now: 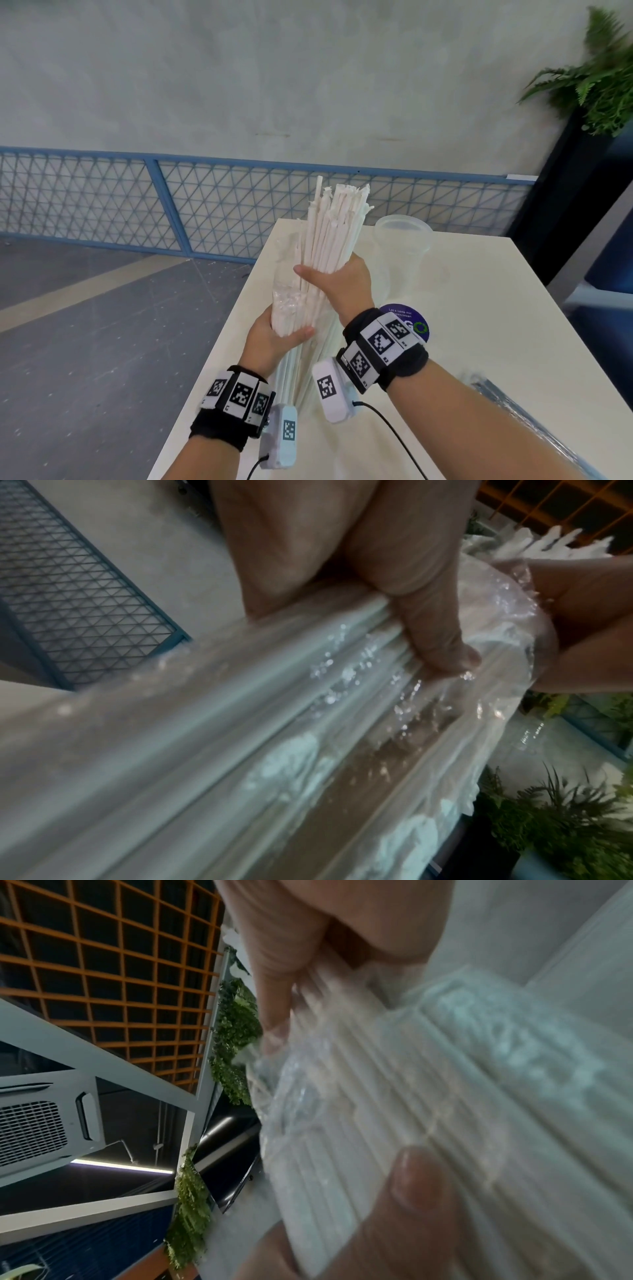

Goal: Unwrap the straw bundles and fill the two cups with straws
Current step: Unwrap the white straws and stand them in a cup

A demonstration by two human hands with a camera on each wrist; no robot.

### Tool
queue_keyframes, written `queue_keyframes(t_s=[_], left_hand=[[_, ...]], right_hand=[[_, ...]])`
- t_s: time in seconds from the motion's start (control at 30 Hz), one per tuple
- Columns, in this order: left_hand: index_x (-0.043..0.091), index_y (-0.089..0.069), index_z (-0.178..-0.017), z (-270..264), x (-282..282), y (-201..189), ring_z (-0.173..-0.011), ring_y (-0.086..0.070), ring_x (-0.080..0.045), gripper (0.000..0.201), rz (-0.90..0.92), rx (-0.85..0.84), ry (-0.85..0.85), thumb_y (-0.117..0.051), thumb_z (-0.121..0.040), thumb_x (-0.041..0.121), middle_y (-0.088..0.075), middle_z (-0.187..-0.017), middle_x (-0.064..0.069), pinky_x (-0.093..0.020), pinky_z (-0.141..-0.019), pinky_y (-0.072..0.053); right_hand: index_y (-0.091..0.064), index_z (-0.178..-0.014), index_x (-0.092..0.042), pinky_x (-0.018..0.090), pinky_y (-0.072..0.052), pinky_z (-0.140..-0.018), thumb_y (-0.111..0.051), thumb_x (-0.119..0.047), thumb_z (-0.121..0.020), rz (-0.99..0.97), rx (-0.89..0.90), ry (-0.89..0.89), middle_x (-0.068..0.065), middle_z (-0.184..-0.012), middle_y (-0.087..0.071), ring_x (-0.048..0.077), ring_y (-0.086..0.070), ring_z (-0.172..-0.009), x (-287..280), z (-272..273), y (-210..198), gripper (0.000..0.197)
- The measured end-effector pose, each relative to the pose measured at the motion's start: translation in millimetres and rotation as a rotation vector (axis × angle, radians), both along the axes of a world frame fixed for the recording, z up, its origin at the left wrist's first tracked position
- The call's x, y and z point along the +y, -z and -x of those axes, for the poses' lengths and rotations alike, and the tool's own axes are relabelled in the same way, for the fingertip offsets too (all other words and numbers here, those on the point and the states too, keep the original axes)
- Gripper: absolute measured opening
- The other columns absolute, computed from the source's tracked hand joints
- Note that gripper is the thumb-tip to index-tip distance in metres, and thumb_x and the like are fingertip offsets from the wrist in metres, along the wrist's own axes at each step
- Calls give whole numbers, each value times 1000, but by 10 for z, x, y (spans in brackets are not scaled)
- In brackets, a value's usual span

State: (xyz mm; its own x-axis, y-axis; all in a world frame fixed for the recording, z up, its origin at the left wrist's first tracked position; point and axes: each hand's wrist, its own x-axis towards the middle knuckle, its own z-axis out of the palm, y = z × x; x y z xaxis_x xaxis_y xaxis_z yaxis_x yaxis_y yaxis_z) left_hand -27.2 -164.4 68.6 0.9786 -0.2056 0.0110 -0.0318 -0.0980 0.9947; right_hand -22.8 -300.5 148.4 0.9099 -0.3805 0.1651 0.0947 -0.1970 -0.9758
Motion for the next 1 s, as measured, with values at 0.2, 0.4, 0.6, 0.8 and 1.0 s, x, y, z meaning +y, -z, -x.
queue_keyframes(t_s=[0.2,0.4,0.6,0.8,1.0], left_hand=[[25,-61,-99,-3,11,-9,-97,-67,-13,39,6,14,-7,-80,-66,16,-72,-100,2,-28,-84,-52],[22,-62,-94,-52,39,26,-95,-68,-20,36,20,43,-20,-80,-66,9,-72,-96,-3,-36,-88,-53],[25,-59,-92,-61,18,47,-91,-66,-11,36,4,56,-22,-80,-67,10,-70,-92,3,-21,-76,-50],[24,-60,-91,-88,35,51,-89,-67,-12,36,1,78,-22,-80,-66,8,-71,-89,4,-29,-83,-53],[27,-60,-92,-121,35,58,-94,-65,-13,38,-14,74,-18,-82,-64,12,-70,-93,6,-31,-85,-50]], right_hand=[[-66,-101,-7,29,-55,-75,-76,-14,-73,-156,0,19,7,-93,-69,22,-67,-91,-6,-33,-19,31],[-65,-98,-8,24,-54,-74,-70,-6,-78,-322,-56,-41,-1,-85,-67,16,-65,-84,-31,-83,-167,21],[-66,-98,-8,30,-53,-76,-71,-13,-77,-323,-31,4,6,-91,-69,21,-66,-88,-39,-123,-163,22],[-68,-91,-2,29,-54,-71,-73,-13,-73,-280,-35,16,7,-90,-72,19,-67,-84,-22,-124,-158,22],[-62,-76,-8,29,-48,-64,-67,-4,-75,-399,-101,75,4,-72,-61,21,-59,-71,-141,-200,-391,6]])
